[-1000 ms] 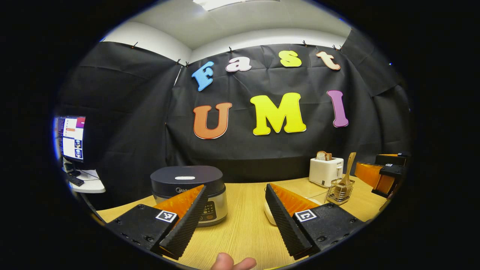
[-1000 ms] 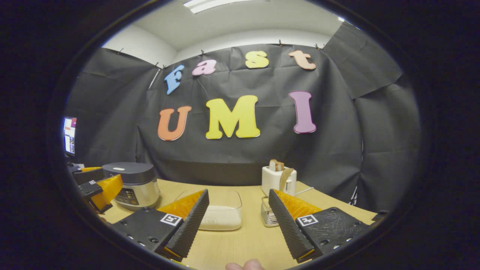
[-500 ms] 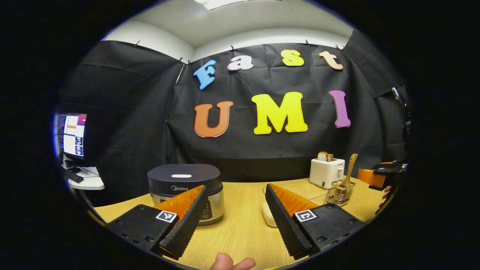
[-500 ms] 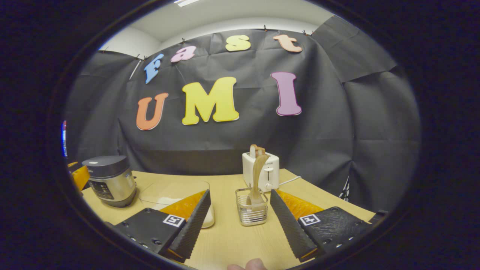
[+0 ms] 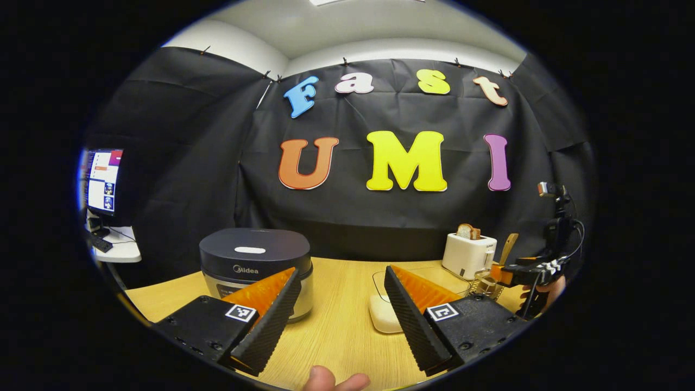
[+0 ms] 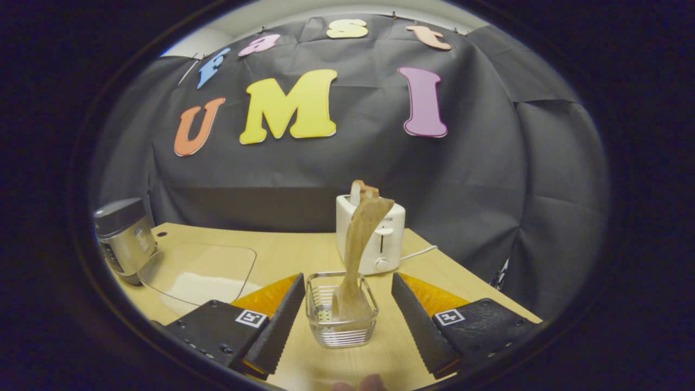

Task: Close the left gripper, press the button to open the rice cooker; take a wooden spoon from the chopstick holder with the right hand, scoop a spoonful of rice and pour it into the rice cooker, then put the wooden spoon back into the chopstick holder.

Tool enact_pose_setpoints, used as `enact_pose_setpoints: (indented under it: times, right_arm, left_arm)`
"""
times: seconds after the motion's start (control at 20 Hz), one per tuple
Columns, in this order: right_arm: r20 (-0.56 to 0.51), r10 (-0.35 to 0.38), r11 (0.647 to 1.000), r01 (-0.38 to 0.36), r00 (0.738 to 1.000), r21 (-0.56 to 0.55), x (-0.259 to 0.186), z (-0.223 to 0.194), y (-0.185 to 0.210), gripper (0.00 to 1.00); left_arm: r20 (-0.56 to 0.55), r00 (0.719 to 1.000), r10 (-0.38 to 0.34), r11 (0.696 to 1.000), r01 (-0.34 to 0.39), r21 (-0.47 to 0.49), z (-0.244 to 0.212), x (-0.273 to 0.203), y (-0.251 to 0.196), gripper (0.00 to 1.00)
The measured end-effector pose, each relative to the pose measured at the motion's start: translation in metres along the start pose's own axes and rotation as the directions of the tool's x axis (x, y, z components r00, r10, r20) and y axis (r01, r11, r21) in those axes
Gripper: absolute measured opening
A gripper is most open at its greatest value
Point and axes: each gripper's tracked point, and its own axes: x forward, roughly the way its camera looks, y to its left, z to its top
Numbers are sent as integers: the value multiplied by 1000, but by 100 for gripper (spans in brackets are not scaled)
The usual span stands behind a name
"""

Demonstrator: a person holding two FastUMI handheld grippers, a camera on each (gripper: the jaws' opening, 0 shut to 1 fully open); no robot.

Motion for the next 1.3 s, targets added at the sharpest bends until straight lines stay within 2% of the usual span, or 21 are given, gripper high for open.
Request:
enact_pose_setpoints:
  times: [0.25, 0.4, 0.45, 0.5, 0.55, 0.6, 0.7, 1.0, 1.05, 1.3]
  right_arm:
    - [-18, 26, 999, -25, 1000, 26, 38, 0, 2, 96]
    - [-39, 18, 1000, -17, 999, 19, 57, -3, 3, 72]
    - [-46, 11, 1000, -10, 999, 15, 60, -5, 1, 67]
    - [-36, -5, 1000, 6, 999, 10, 61, -4, -3, 55]
    - [-33, -7, 1000, 8, 999, 17, 61, -2, -5, 50]
    - [-35, 1, 1000, 1, 999, 30, 59, -3, -4, 37]
    - [-41, 7, 999, -5, 999, 36, 60, -4, -6, 24]
    - [-35, 40, 999, -39, 999, 19, 58, -2, 3, 13]
    - [-39, 42, 999, -41, 998, 24, 60, -1, 4, 6]
    - [-7, 84, 993, -83, 996, 80, 49, 20, 4, 5]
  left_arm:
    - [-22, 999, 31, 1000, -31, -3, -3, 4, 13, 98]
    - [-25, 999, 37, 999, -37, 4, -1, 8, 14, 98]
    - [-25, 999, 40, 999, -40, 12, -1, 9, 15, 98]
    - [-24, 999, 40, 999, -40, 17, -1, 10, 16, 98]
    - [-25, 999, 38, 999, -37, 18, -1, 11, 15, 98]
    - [-25, 999, 34, 999, -34, 19, -1, 13, 13, 98]
    - [-29, 999, 31, 999, -30, 20, -2, 14, 12, 98]
    - [-40, 998, 56, 998, -54, 32, -7, 16, 21, 98]
    - [-43, 997, 63, 997, -62, 36, -8, 15, 26, 98]
    - [-38, 995, 93, 995, -92, 37, -5, 14, 42, 98]
